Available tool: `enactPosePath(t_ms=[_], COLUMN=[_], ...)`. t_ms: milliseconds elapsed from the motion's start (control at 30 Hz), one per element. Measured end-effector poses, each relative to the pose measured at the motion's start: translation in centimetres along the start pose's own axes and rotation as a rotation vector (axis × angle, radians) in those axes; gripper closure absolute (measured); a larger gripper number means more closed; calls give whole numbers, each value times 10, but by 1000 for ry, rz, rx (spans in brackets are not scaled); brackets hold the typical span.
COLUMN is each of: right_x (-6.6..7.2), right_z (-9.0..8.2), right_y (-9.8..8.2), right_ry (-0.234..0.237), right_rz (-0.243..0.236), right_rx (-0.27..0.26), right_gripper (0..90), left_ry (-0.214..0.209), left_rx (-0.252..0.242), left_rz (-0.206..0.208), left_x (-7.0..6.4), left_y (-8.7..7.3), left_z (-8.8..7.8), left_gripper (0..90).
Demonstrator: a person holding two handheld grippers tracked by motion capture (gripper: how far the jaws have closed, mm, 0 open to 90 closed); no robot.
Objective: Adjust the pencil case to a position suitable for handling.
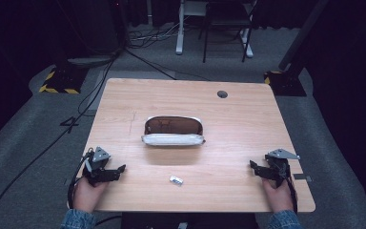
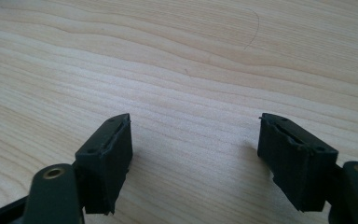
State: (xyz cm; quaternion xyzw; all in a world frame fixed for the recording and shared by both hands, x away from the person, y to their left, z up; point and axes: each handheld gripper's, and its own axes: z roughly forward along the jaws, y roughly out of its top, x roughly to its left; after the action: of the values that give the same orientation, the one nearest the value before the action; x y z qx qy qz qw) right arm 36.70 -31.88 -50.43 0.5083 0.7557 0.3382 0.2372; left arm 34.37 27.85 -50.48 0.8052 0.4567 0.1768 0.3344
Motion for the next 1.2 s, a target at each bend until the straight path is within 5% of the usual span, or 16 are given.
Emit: enactPosePath(t_ms=[733,1033,1200], right_x=[-1,-1,-1], right_z=[1,1,1], right_y=[1,1,1], right_ry=[-1,-1,-1], right_rz=[6,8,8], right_rx=[6,5,5], right_gripper=[248,248,248], left_ry=[22,37,15], left_rx=[2,22,20], left_rz=[-20,79,89], left_x=[-2,-18,-26], left_y=[4,13,15], left_z=[3,4,4], left_gripper=[222,236,237])
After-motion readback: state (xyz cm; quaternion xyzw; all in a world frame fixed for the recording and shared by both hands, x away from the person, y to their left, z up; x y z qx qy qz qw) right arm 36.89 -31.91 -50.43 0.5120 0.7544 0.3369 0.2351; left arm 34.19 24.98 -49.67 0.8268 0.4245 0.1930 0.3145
